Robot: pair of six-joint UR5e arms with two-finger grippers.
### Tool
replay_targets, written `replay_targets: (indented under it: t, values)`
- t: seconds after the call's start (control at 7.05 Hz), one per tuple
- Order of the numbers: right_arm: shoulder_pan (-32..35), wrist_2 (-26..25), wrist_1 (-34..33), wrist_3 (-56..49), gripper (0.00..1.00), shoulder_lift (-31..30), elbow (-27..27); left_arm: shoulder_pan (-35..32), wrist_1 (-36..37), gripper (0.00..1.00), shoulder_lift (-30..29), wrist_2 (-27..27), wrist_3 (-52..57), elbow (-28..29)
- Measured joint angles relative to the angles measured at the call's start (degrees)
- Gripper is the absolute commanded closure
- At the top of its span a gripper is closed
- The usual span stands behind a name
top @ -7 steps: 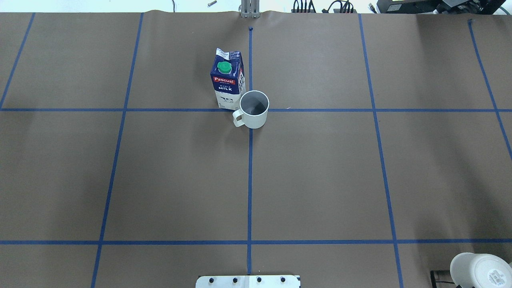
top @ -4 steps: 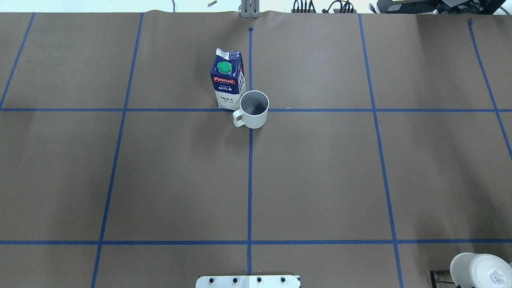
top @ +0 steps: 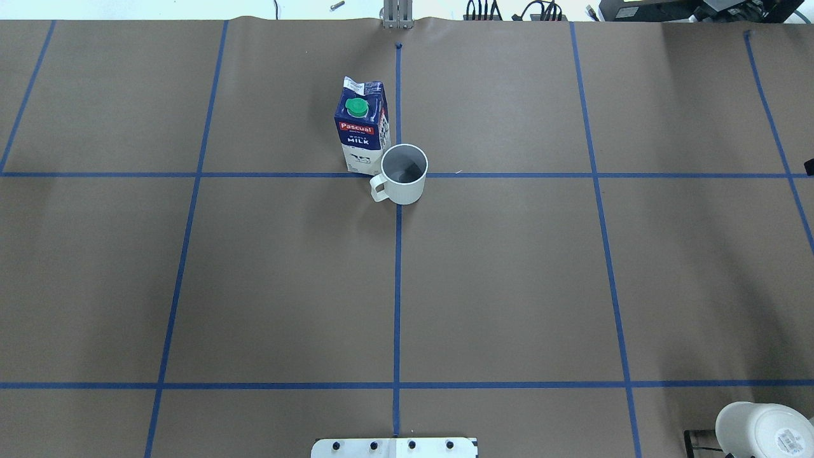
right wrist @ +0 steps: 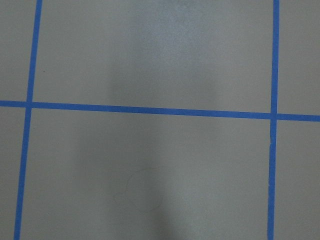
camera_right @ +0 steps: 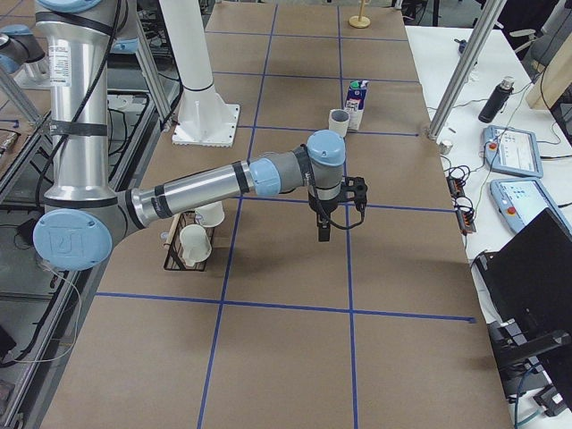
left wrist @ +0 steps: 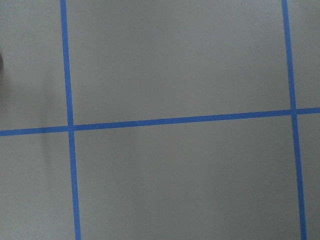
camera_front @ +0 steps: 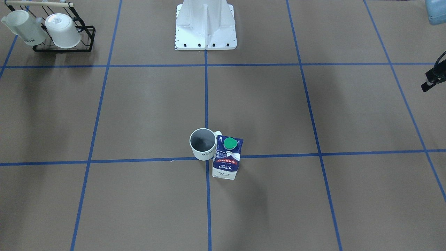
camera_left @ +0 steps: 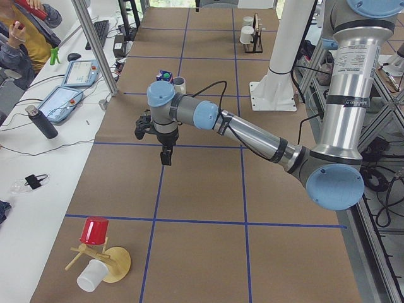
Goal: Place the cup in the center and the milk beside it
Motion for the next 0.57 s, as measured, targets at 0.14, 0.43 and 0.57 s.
replay_targets:
  t: [0.14,0.43,0.57]
  values:
    - [-0.1,-0.1,0.0,0.0,0.00,0.1,0.2,0.0,0.0,0.02,0.0,0.0,0.1,0.1]
    - [-0.3,-0.1,0.0,0.0,0.00,0.1,0.8,0.2,-0.9,0.02,0.1,0.0,0.4,0.7]
    - [-0.4,-0.4,0.0,0.1,0.00,0.1,0.8,0.2,-1.4,0.02,0.2,0.0,0.2,0.7]
